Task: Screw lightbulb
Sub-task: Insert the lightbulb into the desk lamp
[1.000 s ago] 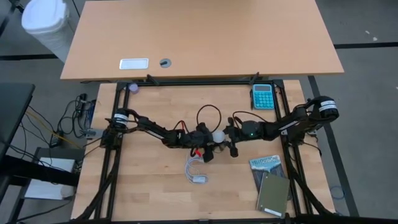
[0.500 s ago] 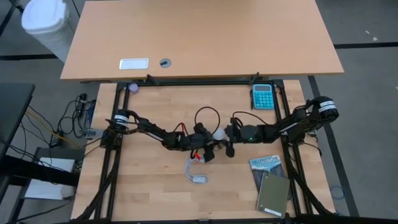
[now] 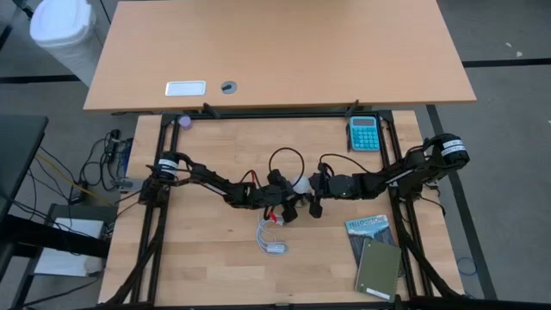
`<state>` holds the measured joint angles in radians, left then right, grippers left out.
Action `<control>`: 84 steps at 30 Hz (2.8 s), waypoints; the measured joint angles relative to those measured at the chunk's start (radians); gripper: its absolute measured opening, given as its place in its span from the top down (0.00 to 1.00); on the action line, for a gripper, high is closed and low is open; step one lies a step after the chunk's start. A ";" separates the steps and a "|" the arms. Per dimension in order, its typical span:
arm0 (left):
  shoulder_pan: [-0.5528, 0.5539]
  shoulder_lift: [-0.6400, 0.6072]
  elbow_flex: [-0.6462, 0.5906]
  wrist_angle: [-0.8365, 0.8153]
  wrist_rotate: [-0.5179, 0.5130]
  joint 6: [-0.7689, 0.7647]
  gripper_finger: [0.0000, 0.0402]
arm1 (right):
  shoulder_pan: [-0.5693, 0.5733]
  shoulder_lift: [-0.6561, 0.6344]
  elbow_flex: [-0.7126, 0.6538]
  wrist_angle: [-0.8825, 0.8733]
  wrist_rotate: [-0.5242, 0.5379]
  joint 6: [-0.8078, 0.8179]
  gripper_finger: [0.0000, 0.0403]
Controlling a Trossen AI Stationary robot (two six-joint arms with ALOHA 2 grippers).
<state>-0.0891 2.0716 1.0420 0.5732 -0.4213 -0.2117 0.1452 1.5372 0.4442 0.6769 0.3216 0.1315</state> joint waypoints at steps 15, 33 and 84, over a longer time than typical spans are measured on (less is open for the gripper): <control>0.004 -0.001 0.003 -0.009 0.030 0.021 0.53 | -0.036 -0.073 0.002 -0.118 -0.155 -0.072 0.11; 0.005 -0.003 0.003 0.001 0.246 0.145 0.53 | -0.180 -0.198 0.000 -0.302 -0.517 -0.264 0.13; 0.056 -0.002 0.001 0.023 0.386 0.158 0.53 | -0.112 -0.198 -0.158 -0.001 -0.553 -0.125 0.14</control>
<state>-0.0334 2.0701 1.0431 0.5960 -0.0352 -0.0536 0.0336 1.3392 0.2863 0.6762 -0.2315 0.0062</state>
